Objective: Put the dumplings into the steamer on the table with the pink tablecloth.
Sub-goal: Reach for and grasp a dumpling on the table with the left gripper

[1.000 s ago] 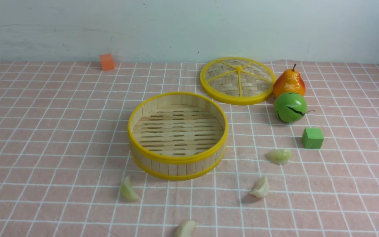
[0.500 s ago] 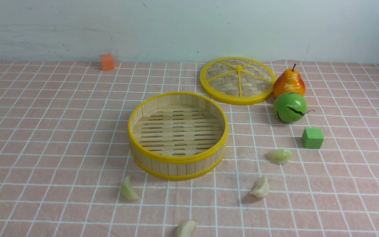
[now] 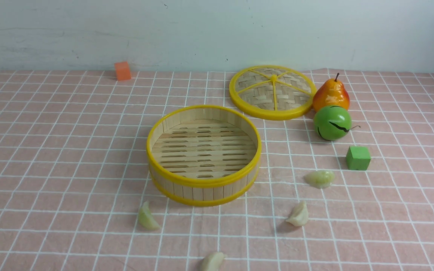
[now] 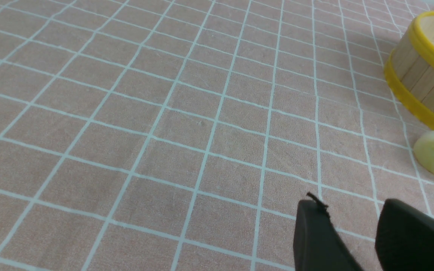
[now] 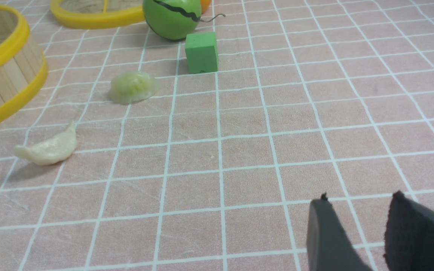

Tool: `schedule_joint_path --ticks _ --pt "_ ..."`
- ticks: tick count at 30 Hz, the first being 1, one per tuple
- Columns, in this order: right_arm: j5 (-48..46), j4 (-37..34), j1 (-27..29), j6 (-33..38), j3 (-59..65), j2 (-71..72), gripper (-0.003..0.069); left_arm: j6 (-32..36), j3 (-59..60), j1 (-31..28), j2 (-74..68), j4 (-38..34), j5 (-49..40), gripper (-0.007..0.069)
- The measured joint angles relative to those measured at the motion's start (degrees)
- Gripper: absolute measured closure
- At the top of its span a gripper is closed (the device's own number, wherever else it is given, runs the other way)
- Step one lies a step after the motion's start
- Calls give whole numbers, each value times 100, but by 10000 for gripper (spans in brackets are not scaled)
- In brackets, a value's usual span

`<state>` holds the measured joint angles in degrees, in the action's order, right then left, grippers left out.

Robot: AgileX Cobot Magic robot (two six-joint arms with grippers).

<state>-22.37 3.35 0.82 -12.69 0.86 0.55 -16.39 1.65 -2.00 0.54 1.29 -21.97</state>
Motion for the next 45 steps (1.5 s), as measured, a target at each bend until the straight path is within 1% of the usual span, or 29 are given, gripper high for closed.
schedule_joint_path --ticks 14,21,24,27,28,29,30,31,32,33,34,36,38,40,41,45 --pt "0 0 0 0 0 0 420 0 0 0 0 0 -2 387" --pt "0 0 0 0 0 0 420 -16 0 0 0 168 110 387" --pt "0 -4 0 0 0 0 420 -254 0 0 0 -84 281 387" --pt "0 -80 0 -8 0 0 420 -1025 0 0 0 -1035 368 387" --pt "17 -274 0 -76 0 0 420 -1473 0 0 0 -1600 380 387" --pt "18 -335 0 -92 0 0 420 -1633 0 0 0 -1802 380 387" --pt "47 -605 0 -252 0 0 420 -1958 0 0 0 -2222 382 387" --pt "89 -1216 0 -629 0 0 420 -2500 0 0 0 -2951 393 387" --pt "138 -1767 0 -1035 21 0 420 -2870 0 0 0 -3476 403 387" --pt "177 -2232 0 -1248 27 0 420 -3005 0 0 0 -3683 413 387" --pt "210 -2901 0 -1637 51 0 420 -3185 0 0 0 -3973 411 387" --pt "216 -3784 0 -2083 53 0 420 -3290 0 0 0 -4162 414 387" --pt "241 -4189 0 -2198 53 0 420 -3321 0 0 0 -4211 442 387" --pt "310 -4327 0 -2203 53 0 420 -3339 0 0 0 -4252 454 387" --pt "439 -4337 0 -2081 53 0 420 -3339 0 0 0 -4292 454 387" --pt "685 -4332 0 -1841 53 0 420 -2986 -13 0 0 -4310 459 387"
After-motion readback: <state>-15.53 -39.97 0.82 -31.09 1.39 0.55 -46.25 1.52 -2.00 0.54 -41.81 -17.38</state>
